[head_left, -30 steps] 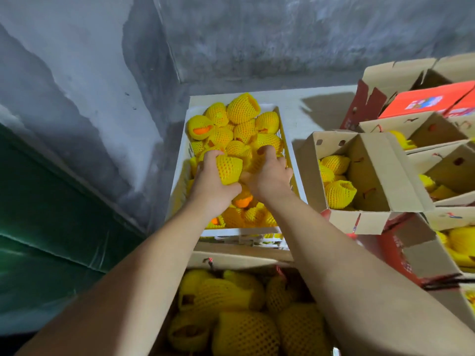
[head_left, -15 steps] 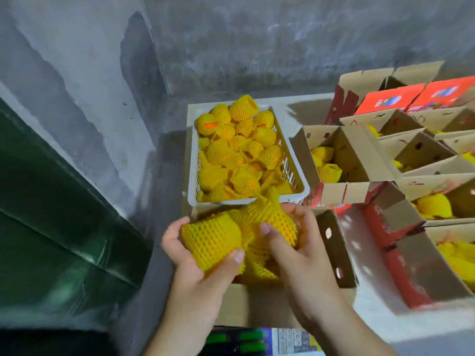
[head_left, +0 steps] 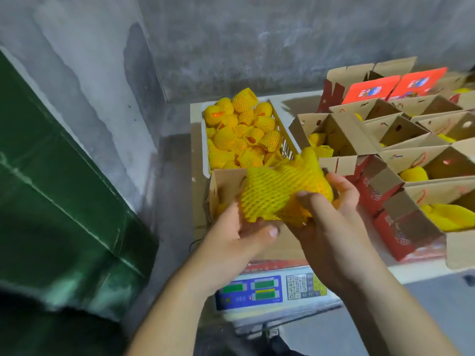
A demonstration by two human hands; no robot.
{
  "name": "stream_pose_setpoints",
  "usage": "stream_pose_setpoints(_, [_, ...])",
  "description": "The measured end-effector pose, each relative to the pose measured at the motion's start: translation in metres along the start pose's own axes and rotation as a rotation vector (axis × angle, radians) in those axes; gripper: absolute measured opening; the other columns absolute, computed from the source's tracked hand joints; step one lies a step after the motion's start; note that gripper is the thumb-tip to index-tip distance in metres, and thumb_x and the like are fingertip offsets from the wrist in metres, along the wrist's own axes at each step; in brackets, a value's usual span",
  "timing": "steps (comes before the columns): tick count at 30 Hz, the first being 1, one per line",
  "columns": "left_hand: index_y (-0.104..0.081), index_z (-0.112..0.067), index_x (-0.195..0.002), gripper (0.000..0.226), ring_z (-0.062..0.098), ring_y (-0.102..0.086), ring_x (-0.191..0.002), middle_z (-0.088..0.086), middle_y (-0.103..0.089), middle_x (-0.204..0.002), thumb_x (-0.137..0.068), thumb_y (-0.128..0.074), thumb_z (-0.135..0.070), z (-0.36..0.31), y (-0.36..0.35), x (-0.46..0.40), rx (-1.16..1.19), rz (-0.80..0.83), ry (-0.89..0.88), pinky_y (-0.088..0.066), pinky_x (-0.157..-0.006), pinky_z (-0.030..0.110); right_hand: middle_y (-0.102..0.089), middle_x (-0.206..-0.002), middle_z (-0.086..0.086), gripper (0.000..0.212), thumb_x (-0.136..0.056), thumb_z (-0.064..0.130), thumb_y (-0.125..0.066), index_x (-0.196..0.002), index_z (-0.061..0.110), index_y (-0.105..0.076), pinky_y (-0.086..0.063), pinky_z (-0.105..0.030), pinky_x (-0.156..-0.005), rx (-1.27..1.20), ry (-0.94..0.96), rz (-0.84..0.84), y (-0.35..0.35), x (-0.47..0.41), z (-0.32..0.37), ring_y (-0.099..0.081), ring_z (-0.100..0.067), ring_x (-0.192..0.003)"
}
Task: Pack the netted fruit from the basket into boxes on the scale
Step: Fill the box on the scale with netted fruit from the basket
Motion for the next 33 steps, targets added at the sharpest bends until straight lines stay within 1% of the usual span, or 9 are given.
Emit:
stream_pose_setpoints(4, [-0.069, -0.031, -0.118, 0.021, 0.01, -0.074, -0.1, -0.011, -0.078, -0.107, -0.098, -0.072, -0.028, -0.002, -0.001, 0.018, -0.066, -0.217, -0.029, -0.059, -0.096, 0.046, -0.065, -0.127, -0.014, 0.076, -0.069, 0.019, -0.076, -0.135, 0.039, -0.044, -0.061, -0.043, -0.087, 0.087, -0.057, 0.303, -0.014, 0.022, -0.014, -0.072, -0.031, -0.111])
stream_pose_setpoints(7, [-0.07, -0.027, -0.121, 0.024, 0.006, -0.073, -0.101, -0.012, -0.078, -0.109, -0.097, -0.074, -0.023, -0.005, 0.013, 0.026, -0.051, -0.333, -0.097, -0.059, -0.092, 0.039, -0.069, -0.128, -0.007, 0.078, -0.07, 0.029, -0.077, -0.138, 0.043, -0.041, -0.059, -0.045, -0.096, 0.114, -0.06, 0.381, -0.018, 0.029, -0.027, -0.071, -0.031, -0.116])
stream_pose_setpoints(12, [-0.066, -0.022, -0.132, 0.041, 0.014, -0.072, -0.114, -0.007, -0.075, -0.123, -0.094, -0.076, -0.033, 0.002, 0.02, 0.034, -0.055, -0.229, -0.136, -0.055, -0.103, 0.049, -0.069, -0.129, -0.009, 0.066, -0.083, 0.018, -0.07, -0.14, 0.04, -0.044, -0.058, -0.046, -0.096, 0.038, -0.066, 0.394, -0.018, 0.03, -0.036, -0.069, -0.034, -0.119])
stream_pose_setpoints(15, [-0.068, -0.026, -0.129, 0.042, 0.018, -0.074, -0.112, -0.005, -0.077, -0.121, -0.091, -0.077, -0.042, 0.012, 0.016, 0.036, 0.073, -0.212, -0.136, -0.059, -0.096, 0.044, -0.065, -0.135, -0.015, 0.056, -0.093, 0.013, -0.065, -0.141, 0.035, -0.048, -0.058, -0.049, -0.097, -0.013, -0.12, 0.372, -0.018, 0.03, -0.04, -0.068, -0.037, -0.119])
stream_pose_setpoints(18, [-0.071, -0.034, -0.124, 0.042, 0.012, -0.074, -0.11, -0.009, -0.077, -0.119, -0.089, -0.074, -0.057, 0.017, 0.016, 0.037, 0.193, -0.264, -0.123, -0.06, -0.086, 0.025, -0.069, -0.131, -0.009, 0.052, -0.092, 0.024, -0.072, -0.139, 0.034, -0.051, -0.058, -0.034, -0.087, 0.025, -0.144, 0.339, -0.019, 0.032, -0.042, -0.071, -0.028, -0.115])
stream_pose_setpoints(21, [-0.075, -0.041, -0.116, 0.042, 0.015, -0.074, -0.112, -0.008, -0.078, -0.119, -0.085, -0.07, -0.068, 0.027, 0.023, 0.034, 0.318, -0.408, -0.082, -0.057, -0.096, 0.039, -0.07, -0.129, -0.004, 0.062, -0.081, 0.039, -0.083, -0.136, 0.037, -0.053, -0.057, -0.029, -0.082, 0.055, -0.194, 0.311, -0.019, 0.033, -0.046, -0.071, -0.025, -0.111])
stream_pose_setpoints(23, [-0.076, -0.042, -0.112, 0.038, 0.018, -0.074, -0.111, -0.005, -0.078, -0.118, -0.084, -0.07, -0.068, 0.03, 0.027, 0.03, 0.39, -0.456, -0.071, -0.057, -0.095, 0.042, -0.069, -0.131, -0.003, 0.063, -0.081, 0.045, -0.082, -0.137, 0.037, -0.054, -0.058, -0.031, -0.085, 0.054, -0.217, 0.301, -0.017, 0.032, -0.049, -0.069, -0.027, -0.117])
stream_pose_setpoints(27, [-0.078, -0.036, -0.111, 0.036, 0.018, -0.076, -0.108, -0.003, -0.079, -0.117, -0.082, -0.077, -0.058, 0.042, 0.032, 0.018, 0.529, -0.521, -0.025, -0.062, -0.078, 0.027, -0.068, -0.133, -0.005, 0.063, -0.081, 0.043, -0.082, -0.138, 0.032, -0.056, -0.058, -0.033, -0.086, 0.044, -0.231, 0.278, -0.011, 0.021, -0.056, -0.07, -0.027, -0.116])
stream_pose_setpoints(33, [-0.071, -0.024, -0.119, 0.043, 0.021, -0.076, -0.108, -0.001, -0.079, -0.114, -0.083, -0.074, -0.048, 0.053, 0.047, -0.011, 0.544, -0.624, 0.008, -0.062, -0.089, 0.031, -0.058, -0.131, -0.013, 0.067, -0.065, 0.047, -0.085, -0.123, 0.043, -0.052, -0.058, -0.032, -0.074, 0.202, -0.178, 0.17, 0.007, -0.02, -0.048, -0.067, -0.039, -0.109])
Point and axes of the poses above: each hand's wrist, its own x-axis away from the middle knuckle, its own y-axis out of the back of the hand, z = x × y, the point moved 3 cm from there along -x, towards the middle knuckle
